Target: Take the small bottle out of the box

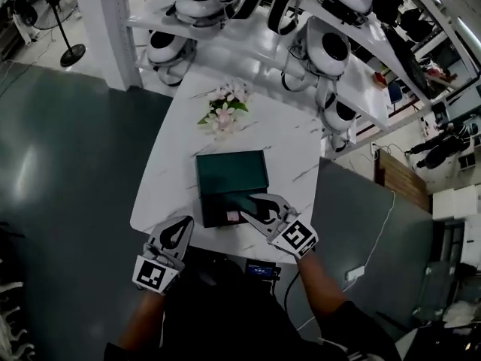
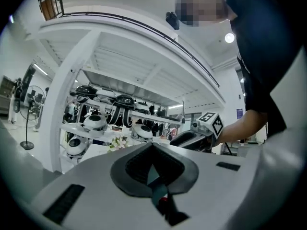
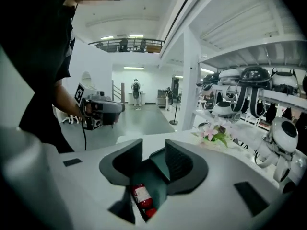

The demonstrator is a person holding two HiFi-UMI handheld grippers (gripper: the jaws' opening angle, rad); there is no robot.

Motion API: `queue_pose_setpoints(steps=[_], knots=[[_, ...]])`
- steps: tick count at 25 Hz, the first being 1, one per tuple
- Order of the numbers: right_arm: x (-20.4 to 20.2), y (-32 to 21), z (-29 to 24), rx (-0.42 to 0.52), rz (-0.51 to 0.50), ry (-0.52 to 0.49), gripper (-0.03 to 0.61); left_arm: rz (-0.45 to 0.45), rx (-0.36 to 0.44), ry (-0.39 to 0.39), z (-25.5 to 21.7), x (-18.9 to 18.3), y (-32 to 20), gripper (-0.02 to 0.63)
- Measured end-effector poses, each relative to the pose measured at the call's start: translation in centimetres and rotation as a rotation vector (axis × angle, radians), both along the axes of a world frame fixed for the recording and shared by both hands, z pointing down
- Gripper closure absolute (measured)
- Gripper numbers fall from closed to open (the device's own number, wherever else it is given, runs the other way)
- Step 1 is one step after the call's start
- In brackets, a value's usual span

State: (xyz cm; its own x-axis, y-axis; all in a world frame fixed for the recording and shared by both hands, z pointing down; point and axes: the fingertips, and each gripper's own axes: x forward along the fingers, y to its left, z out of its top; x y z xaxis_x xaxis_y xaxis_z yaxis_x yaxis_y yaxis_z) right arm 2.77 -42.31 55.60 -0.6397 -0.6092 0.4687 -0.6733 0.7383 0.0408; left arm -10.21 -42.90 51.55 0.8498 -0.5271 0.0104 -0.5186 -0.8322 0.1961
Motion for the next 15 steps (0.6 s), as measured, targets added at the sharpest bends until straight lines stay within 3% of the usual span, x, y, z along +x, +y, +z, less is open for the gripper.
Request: queue_pose_setpoints(steps=[1, 8, 12, 15], knots=[[-0.1, -0.2, 0.8, -0.035, -0.023, 0.029, 0.416, 0.015, -0.003, 0.007, 0.3, 0.0, -0.5, 0.601], [0.2, 1.9, 9.7, -0.307, -0.271, 0.293, 0.388, 0.075, -0.089, -0.006, 4.6, -0.2, -2.3, 0.601], [0.7, 2.7, 14.6, -0.442, -0.342, 0.369, 0.379, 0.088, -0.11, -0.013, 6.2, -0.5, -2.6, 0.601], [0.9, 2.7, 16.3, -0.485, -0.369, 0.397, 0.374, 0.097, -0.129, -0.019, 7.1, -1.0, -2.2, 0.601]])
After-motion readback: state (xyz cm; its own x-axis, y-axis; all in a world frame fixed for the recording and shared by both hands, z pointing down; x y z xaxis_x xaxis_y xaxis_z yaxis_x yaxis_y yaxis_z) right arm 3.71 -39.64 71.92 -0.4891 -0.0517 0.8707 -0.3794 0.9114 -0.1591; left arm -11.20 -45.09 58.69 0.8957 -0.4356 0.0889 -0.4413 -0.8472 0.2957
